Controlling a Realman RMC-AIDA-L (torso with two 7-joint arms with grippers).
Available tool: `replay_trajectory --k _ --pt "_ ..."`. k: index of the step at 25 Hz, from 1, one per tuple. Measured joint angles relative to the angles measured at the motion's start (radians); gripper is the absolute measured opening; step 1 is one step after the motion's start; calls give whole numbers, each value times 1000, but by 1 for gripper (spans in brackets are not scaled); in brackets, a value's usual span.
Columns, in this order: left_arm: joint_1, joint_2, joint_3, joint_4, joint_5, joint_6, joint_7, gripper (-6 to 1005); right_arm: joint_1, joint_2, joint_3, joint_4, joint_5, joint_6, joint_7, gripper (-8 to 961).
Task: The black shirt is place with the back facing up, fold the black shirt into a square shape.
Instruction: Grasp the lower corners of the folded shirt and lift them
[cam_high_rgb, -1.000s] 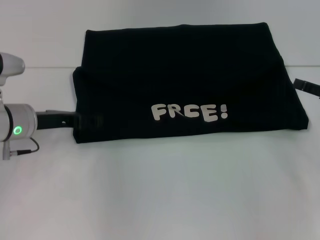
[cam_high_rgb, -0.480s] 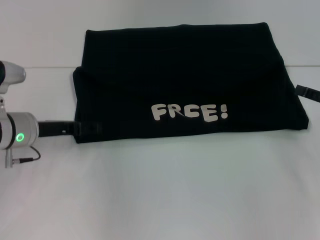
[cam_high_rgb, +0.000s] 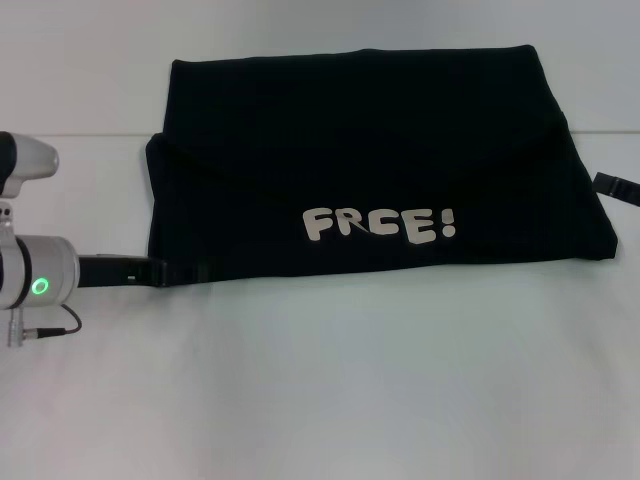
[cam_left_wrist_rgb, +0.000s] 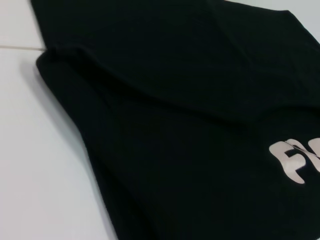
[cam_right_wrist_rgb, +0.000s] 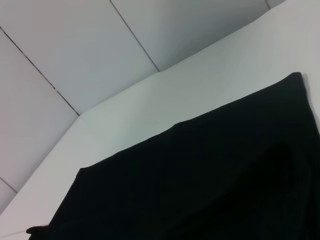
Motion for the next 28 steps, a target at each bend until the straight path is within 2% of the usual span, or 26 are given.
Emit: replay_trajectory --k 9,14,20,23,28 --pt "-4 -2 8 0 3 -32 24 718 -6 0 0 -1 0 -1 0 707" --pt "-8 0 12 1 3 -36 25 560 -5 -5 -1 -2 -37 0 0 706" --pt "-19 4 16 -2 20 -29 26 296 15 -36 -1 -8 -167 22 16 705" --pt "-23 4 23 -2 22 -28 26 233 25 -45 -2 -25 -230 43 46 705" --pt "-30 6 33 -3 23 -26 20 128 51 -40 -8 -41 -319 90 69 704"
